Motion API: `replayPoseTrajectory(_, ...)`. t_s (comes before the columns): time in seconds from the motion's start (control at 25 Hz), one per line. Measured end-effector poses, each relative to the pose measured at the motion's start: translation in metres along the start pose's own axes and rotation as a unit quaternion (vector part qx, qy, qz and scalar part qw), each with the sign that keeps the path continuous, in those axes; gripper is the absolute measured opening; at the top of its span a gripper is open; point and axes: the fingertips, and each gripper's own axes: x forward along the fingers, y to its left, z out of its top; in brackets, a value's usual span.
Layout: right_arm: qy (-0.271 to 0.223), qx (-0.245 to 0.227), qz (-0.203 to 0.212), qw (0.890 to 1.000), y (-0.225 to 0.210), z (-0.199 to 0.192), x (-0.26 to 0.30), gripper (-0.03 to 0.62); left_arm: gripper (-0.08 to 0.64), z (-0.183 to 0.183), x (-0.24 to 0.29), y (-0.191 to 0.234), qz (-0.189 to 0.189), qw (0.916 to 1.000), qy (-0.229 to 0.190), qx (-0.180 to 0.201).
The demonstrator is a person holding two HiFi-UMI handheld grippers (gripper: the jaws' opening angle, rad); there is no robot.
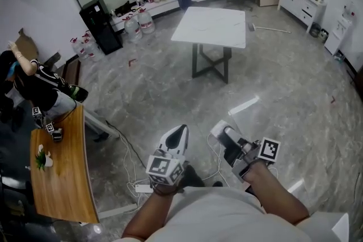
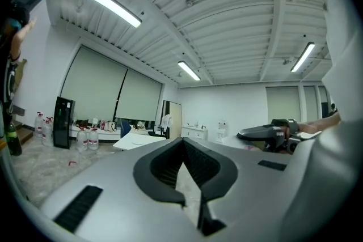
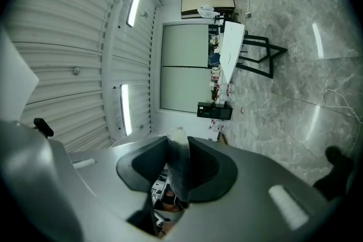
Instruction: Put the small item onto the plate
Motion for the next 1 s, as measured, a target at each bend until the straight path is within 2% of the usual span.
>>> replayPoseTrajectory(0.24,-0.022,-0.001,-0.005,1.0,-0.018,0.048,0.028,0.103,0.006,-0.002,0.07,0.03,-0.02,0.9998,0.0,-0.009)
replayPoseTrajectory(0.4,-0.041,0.002,-0.012,0.999,-0.029,0.096,0.059,0.103,0.006,0.004,0.133,0.051,-0.045,0.9988,0.001,-0.016)
replayPoseTrajectory(0.8,-0.063,-0.002,-0.021,0.998,-0.06,0.2,0.226,0.103,0.006,0.042,0.28,0.182,-0.085,0.9961,0.009,-0.023)
replayPoseTrajectory(1.0,-0.081,-0.011,-0.013,0.997,-0.068,0.235,0.292,0.103,0.006,0.057,0.33,0.23,-0.111,0.9936,0.005,-0.019)
